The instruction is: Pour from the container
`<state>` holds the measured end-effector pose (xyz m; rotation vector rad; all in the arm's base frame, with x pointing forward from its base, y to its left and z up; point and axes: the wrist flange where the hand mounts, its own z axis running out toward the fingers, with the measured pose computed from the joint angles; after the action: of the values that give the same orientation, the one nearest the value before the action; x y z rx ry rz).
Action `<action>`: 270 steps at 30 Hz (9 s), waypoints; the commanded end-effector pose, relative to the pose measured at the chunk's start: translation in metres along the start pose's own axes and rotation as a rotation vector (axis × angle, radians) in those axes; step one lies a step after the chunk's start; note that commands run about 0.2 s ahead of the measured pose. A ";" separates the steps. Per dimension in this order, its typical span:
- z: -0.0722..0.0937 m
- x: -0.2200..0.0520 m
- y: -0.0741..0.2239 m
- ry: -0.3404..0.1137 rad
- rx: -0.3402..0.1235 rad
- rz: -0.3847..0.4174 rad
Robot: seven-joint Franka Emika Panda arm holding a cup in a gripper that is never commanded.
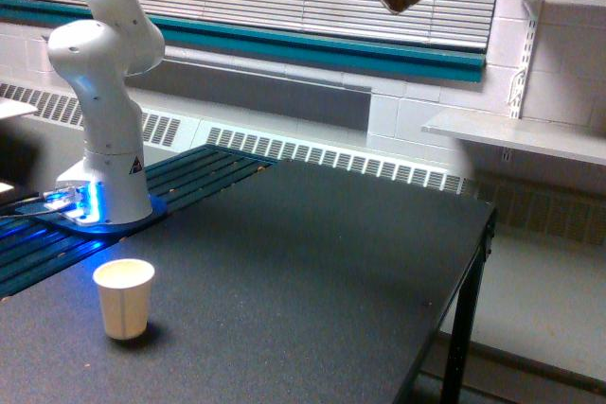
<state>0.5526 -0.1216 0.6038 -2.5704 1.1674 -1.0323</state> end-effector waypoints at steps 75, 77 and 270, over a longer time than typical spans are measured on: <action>-0.040 -0.104 0.394 -0.030 -0.337 -0.097; -0.039 -0.110 0.398 -0.035 -0.344 -0.103; 0.030 -0.167 0.408 -0.285 -0.692 -0.917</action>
<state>0.2393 -0.2876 0.3293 -3.7442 0.3065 -0.3044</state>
